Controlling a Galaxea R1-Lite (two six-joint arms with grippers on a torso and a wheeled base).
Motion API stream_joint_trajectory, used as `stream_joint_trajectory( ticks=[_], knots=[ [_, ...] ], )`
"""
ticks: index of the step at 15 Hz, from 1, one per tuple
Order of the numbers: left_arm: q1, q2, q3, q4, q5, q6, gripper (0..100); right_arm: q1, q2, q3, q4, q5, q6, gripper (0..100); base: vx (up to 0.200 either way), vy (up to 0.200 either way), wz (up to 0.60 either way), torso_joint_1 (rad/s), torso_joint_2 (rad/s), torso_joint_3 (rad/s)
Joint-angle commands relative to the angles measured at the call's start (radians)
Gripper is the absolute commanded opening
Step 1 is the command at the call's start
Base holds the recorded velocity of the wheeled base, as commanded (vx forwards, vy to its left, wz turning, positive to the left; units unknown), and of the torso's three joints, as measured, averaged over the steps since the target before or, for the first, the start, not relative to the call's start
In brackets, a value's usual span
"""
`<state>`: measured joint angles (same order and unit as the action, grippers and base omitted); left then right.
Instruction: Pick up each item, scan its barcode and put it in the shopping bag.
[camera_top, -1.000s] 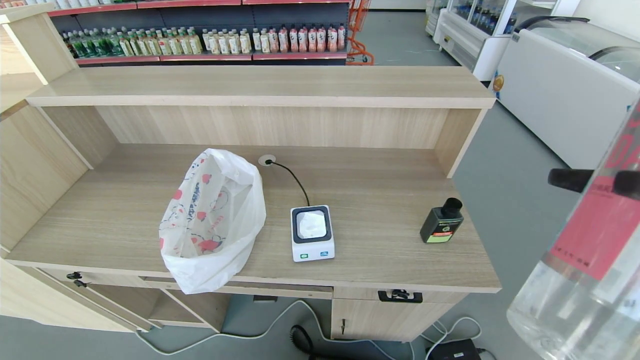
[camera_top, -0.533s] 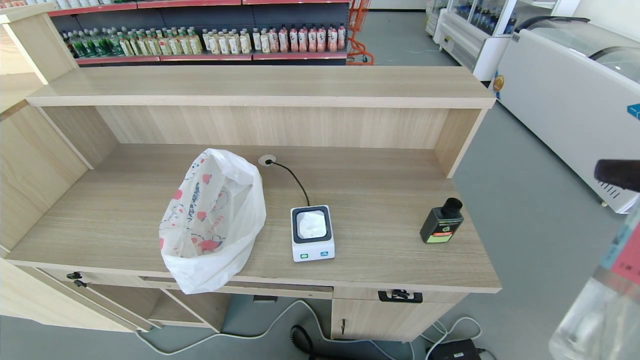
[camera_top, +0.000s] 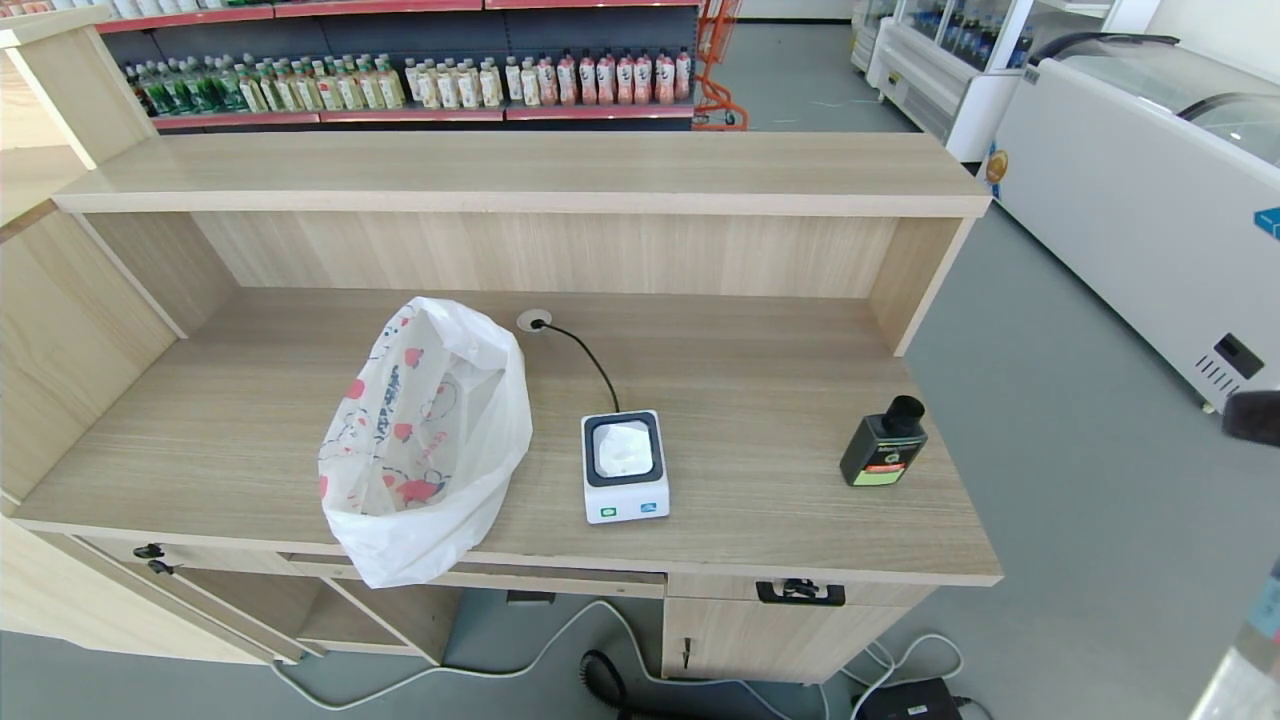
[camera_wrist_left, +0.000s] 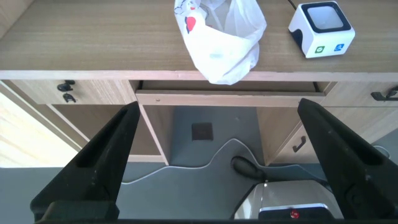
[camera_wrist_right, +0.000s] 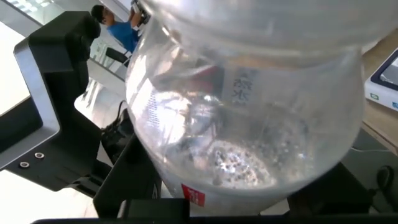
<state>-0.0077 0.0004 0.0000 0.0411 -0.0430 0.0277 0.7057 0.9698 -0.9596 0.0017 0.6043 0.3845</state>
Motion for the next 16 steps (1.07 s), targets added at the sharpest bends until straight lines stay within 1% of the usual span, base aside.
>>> stream_joint_trajectory(
  ticks=[1, 5, 16],
  knots=[
    [0.000, 0.000, 0.000, 0.000, 0.000, 0.000, 100, 0.000, -0.005, -0.002, 0.009, 0.000, 0.001, 0, 0.000, 0.000, 0.00, 0.000, 0.00, 0.000],
    [0.000, 0.000, 0.000, 0.000, 0.000, 0.000, 100, -0.006, -0.028, 0.001, 0.018, -0.003, 0.065, 0, 0.000, 0.000, 0.00, 0.000, 0.00, 0.000],
    [0.000, 0.000, 0.000, 0.000, 0.000, 0.000, 100, -0.020, -0.049, -0.001, 0.041, -0.003, 0.067, 0, 0.000, 0.000, 0.00, 0.000, 0.00, 0.000]
  ],
)
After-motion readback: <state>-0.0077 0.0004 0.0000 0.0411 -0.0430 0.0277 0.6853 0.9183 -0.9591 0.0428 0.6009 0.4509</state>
